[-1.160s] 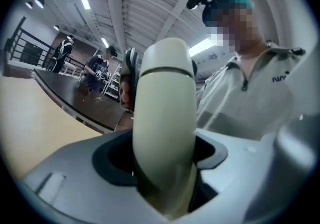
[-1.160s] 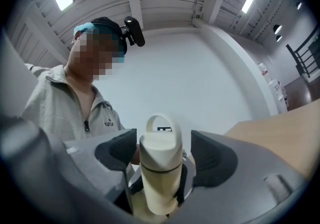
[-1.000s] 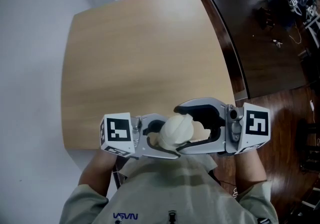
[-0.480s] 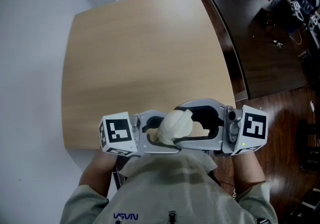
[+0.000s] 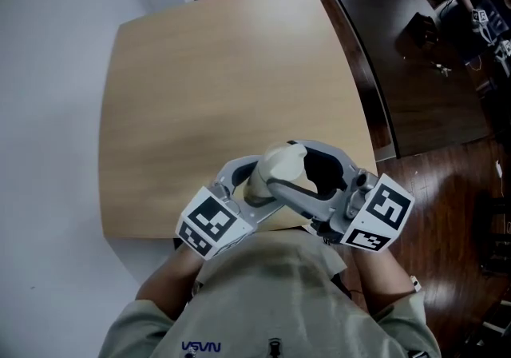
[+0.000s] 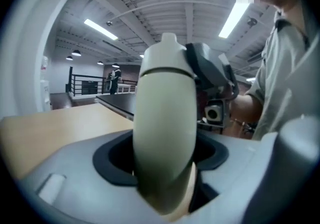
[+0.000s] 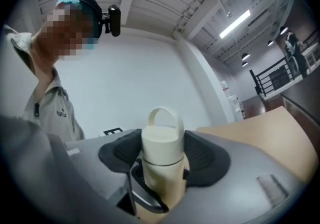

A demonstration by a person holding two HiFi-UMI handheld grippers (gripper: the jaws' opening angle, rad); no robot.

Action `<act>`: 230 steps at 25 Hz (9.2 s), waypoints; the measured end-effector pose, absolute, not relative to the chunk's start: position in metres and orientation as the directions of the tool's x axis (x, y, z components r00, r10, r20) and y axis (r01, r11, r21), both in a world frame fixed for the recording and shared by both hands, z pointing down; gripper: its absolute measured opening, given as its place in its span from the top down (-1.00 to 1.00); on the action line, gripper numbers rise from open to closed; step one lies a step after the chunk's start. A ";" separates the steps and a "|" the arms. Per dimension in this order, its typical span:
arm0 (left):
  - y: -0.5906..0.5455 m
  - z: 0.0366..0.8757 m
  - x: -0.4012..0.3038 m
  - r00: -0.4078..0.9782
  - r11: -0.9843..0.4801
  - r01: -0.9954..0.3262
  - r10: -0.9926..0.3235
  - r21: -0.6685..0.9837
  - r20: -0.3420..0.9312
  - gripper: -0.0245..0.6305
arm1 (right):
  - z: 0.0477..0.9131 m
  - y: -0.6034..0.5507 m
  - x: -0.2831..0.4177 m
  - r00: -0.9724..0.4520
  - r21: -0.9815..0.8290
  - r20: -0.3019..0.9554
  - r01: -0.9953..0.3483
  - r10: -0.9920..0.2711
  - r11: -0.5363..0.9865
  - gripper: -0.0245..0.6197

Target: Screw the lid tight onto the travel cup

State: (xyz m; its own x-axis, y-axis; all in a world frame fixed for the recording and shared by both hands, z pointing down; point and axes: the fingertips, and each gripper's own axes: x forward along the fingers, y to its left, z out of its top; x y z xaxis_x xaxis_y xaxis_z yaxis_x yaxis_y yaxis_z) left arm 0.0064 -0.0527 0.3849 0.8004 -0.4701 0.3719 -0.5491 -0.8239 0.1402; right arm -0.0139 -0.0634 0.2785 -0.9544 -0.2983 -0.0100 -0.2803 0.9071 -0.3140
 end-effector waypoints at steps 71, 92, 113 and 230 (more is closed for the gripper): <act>-0.072 0.389 0.013 0.751 -0.813 -0.582 -0.526 0.023 0.399 -0.04 | 0.278 -0.076 -0.013 -0.907 -0.234 0.025 -0.415 -0.421 0.879 0.04; -0.084 0.406 0.008 0.697 -0.696 -0.701 -0.623 0.155 0.356 -0.04 | 0.296 -0.089 -0.015 -0.850 -0.360 0.011 -0.494 -0.526 0.791 -0.02; 0.031 0.338 0.019 0.982 -0.884 0.166 0.190 0.437 0.013 -0.04 | 0.250 -0.015 -0.004 -0.988 -0.433 -0.129 0.137 0.089 0.891 -0.04; -0.079 0.423 0.005 0.551 -0.623 -0.781 -0.659 0.039 0.512 -0.04 | 0.305 -0.098 0.001 -0.711 -0.429 0.070 -0.654 -0.699 0.623 0.07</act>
